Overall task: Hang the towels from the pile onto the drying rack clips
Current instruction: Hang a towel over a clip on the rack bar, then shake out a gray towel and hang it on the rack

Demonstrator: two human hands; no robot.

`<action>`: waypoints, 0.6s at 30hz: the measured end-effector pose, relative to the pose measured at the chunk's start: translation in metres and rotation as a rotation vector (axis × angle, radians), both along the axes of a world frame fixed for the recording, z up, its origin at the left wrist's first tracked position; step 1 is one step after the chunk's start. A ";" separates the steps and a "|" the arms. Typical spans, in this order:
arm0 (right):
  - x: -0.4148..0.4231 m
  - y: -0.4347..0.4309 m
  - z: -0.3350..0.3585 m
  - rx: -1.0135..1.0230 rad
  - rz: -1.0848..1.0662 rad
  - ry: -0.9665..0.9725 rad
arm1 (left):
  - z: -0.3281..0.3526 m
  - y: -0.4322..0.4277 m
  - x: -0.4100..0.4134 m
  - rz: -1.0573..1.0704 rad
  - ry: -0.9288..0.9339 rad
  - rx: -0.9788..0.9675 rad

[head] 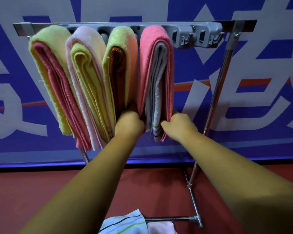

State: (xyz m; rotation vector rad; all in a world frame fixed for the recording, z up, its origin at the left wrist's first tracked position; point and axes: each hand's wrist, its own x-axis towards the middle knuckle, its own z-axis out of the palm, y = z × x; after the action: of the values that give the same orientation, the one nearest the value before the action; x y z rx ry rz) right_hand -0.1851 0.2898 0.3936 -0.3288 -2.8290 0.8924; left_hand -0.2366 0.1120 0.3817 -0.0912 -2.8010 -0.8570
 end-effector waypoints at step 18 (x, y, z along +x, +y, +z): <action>0.031 0.001 -0.064 0.063 0.076 -0.319 | -0.072 0.001 0.030 -0.260 -0.342 0.119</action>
State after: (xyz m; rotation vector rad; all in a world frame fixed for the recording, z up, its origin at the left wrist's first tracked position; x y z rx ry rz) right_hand -0.1538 0.2909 0.3301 -0.3898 -3.1737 0.8271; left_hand -0.2063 0.1131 0.3101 -0.3248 -3.0900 -1.1988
